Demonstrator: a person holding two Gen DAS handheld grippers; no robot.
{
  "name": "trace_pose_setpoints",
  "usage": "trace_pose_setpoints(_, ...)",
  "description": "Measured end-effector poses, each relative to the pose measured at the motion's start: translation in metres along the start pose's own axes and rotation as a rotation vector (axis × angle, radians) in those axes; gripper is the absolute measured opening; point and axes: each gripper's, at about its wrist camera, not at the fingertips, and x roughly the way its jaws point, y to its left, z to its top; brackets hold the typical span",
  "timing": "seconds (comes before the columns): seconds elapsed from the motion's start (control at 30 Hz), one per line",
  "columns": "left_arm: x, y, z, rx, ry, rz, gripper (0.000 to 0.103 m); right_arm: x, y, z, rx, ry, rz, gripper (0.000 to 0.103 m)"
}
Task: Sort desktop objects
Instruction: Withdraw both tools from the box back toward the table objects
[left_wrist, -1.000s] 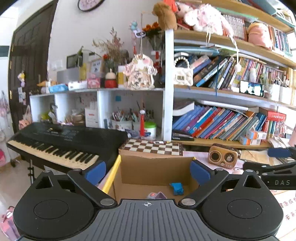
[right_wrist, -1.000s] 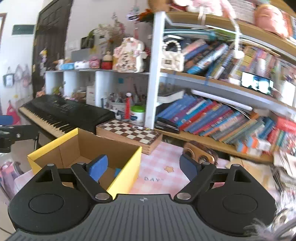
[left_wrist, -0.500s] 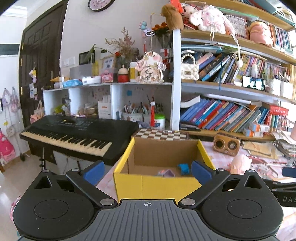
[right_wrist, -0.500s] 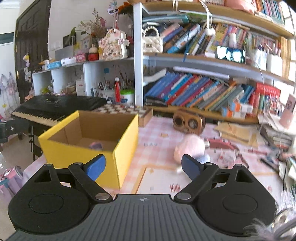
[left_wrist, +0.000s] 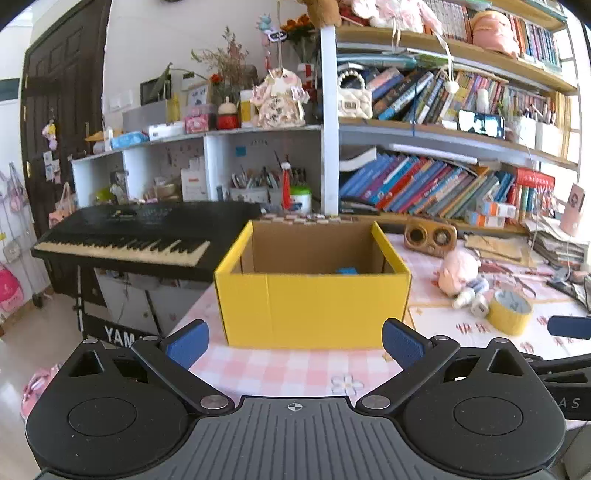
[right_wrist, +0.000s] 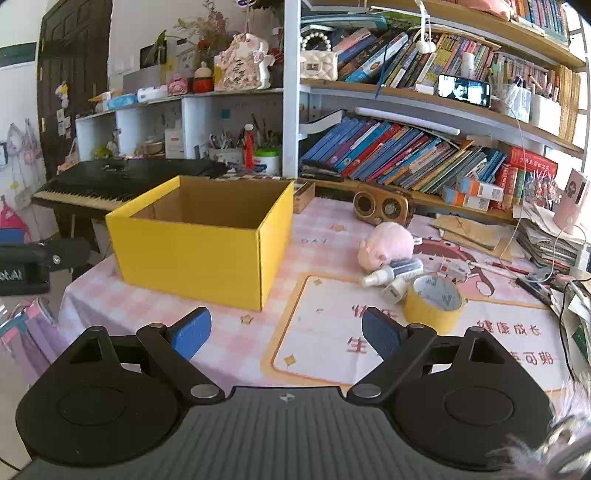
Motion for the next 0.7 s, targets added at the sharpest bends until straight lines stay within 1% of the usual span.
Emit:
trace_pose_setpoints(0.17, -0.003, -0.002, -0.012, -0.022, 0.029, 0.015, 0.101, -0.005, 0.007, -0.009, -0.041, 0.015, 0.005, 0.089)
trace_pose_setpoints(0.27, -0.008, -0.008, -0.02, -0.017, 0.031, 0.024, 0.101, -0.006, 0.009, -0.011, -0.05, 0.022, 0.004, 0.089)
trace_pose_setpoints(0.43, -0.01, -0.016, -0.024, 0.012, 0.048, -0.012, 0.102, -0.008, 0.009, -0.016, -0.053, 0.041, 0.002, 0.089)
trace_pose_setpoints(0.7, -0.002, -0.027, -0.028, 0.019, 0.091, -0.067, 0.102, -0.008, -0.002, -0.026, -0.021, 0.088, -0.025, 0.089)
